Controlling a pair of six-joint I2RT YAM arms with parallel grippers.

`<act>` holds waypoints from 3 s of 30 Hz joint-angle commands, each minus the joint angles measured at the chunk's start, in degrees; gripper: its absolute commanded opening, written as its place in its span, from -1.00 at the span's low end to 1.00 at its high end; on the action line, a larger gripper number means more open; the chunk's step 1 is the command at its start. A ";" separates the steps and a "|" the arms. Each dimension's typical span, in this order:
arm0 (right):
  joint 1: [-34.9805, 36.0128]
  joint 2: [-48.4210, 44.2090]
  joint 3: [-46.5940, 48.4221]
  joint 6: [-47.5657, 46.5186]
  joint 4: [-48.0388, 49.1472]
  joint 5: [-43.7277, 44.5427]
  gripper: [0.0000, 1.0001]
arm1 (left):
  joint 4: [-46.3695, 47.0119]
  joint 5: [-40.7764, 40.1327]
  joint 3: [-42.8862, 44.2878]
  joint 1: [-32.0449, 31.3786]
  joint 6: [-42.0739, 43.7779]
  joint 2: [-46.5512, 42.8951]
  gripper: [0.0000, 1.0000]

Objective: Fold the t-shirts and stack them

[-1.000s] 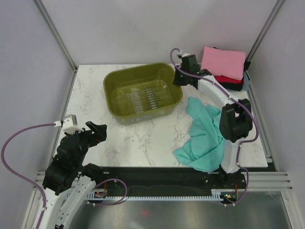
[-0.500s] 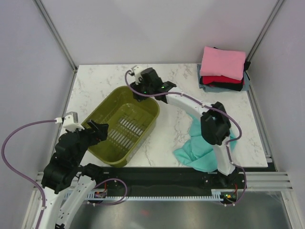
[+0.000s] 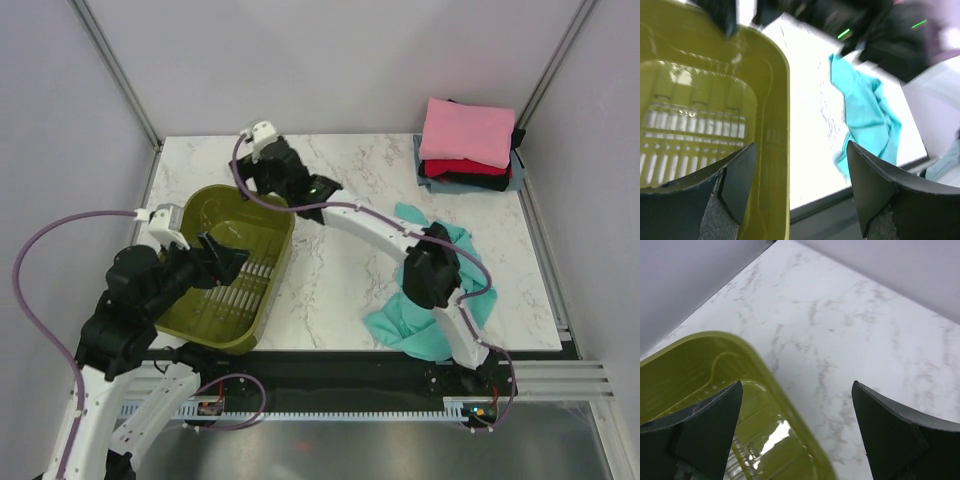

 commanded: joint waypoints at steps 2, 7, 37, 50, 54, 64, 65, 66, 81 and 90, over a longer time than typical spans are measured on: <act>-10.32 -18.97 -7.90 6.36 4.01 9.36 0.96 | 2.98 10.16 -2.28 0.04 2.85 5.10 0.59; -22.29 -36.20 -22.22 8.74 1.81 10.85 0.96 | 7.56 13.68 -2.99 -2.06 2.06 13.09 0.55; -27.13 -73.05 -67.42 18.15 -5.75 3.73 0.96 | 4.06 -10.93 -1.40 -3.34 -2.60 52.93 0.70; -27.13 -76.30 -70.24 18.85 -14.96 12.93 0.96 | 1.94 -10.83 -8.97 15.05 5.84 37.20 0.75; -27.22 -76.04 -70.23 24.90 -25.14 19.72 0.96 | 2.20 -10.32 -9.93 24.16 4.87 33.16 0.81; -27.13 -81.31 -88.65 37.91 -26.33 5.33 0.78 | 7.04 4.97 -11.26 25.00 3.98 19.09 0.77; -26.87 -81.22 -90.51 40.36 -25.62 3.75 0.74 | 7.04 5.50 -11.25 24.39 4.43 18.73 0.77; -26.43 -80.96 -92.19 41.34 -23.70 2.25 0.74 | 7.04 5.85 -11.34 23.95 4.61 18.21 0.77; -7.98 -48.40 -70.71 37.49 -3.90 -2.41 -1.00 | 8.97 7.79 -14.68 22.89 4.78 13.11 0.77; -11.04 -40.17 -53.00 32.56 -15.51 7.15 0.84 | 5.99 -2.83 -9.94 8.31 5.75 16.61 0.71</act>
